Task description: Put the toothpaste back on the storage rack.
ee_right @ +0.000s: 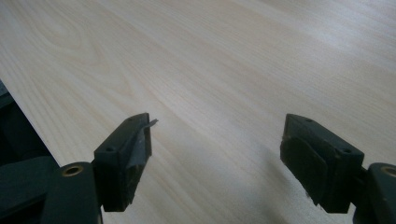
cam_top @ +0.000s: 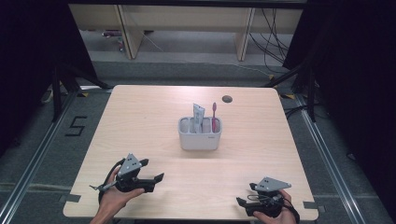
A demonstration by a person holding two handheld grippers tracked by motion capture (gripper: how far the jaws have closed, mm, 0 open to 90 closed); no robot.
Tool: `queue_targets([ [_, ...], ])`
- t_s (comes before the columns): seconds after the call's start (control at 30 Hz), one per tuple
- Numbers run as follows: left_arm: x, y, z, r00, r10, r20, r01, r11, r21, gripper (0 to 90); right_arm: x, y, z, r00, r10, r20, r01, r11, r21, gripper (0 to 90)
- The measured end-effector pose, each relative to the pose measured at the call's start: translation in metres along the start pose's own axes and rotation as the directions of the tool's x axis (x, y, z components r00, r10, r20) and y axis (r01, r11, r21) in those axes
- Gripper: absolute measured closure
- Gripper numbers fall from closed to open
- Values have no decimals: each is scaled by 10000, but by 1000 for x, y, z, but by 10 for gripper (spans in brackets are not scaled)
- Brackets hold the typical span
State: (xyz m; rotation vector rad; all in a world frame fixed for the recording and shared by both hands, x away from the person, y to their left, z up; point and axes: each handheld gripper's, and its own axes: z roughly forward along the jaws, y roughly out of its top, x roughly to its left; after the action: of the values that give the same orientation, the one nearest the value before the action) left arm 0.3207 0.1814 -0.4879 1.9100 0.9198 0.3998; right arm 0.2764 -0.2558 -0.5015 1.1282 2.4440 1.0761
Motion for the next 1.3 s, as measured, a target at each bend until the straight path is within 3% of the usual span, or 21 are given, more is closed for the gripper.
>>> queue_targets([
  [0.13,-2,-4,-3,10000,33,-37,-33,9999,121,179,0,0,1,9998,19,-215,-19,10000,4,255],
  [0.33,-8,-11,-6,9996,153,238,-157,9997,171,178,0,0,-1,10000,-38,-40,38,10000,-51,254],
  [0.4,-10,-12,-7,9994,233,255,-239,9994,239,178,0,0,0,9998,10,-189,-10,10000,-12,255],
  [0.43,-12,-14,-8,9994,223,280,-230,9994,242,177,0,1,-1,9998,-153,84,154,9998,-92,255],
  [0.53,-13,-15,-9,9990,251,359,-259,9994,221,177,0,1,-1,9999,-144,82,145,9998,-122,255],
  [0.67,-15,-19,-10,9988,302,382,-312,9992,241,177,0,1,0,9994,-120,-317,118,9999,-58,255],
  [1.1,-20,-29,-13,9973,570,461,-601,9957,702,159,0,1,1,9992,-120,-378,119,9999,-23,255],
  [1.13,-22,-30,-12,9979,439,470,-466,9973,573,159,0,1,1,9992,-136,-374,135,9999,-27,254],
  [1.23,-25,-32,-14,9968,536,590,-581,9953,777,157,0,1,0,9990,-86,-429,86,10000,8,255],
  [1.3,-28,-34,-16,9953,808,533,-855,9919,937,156,0,1,0,9990,-138,-423,136,9999,-58,255],
])
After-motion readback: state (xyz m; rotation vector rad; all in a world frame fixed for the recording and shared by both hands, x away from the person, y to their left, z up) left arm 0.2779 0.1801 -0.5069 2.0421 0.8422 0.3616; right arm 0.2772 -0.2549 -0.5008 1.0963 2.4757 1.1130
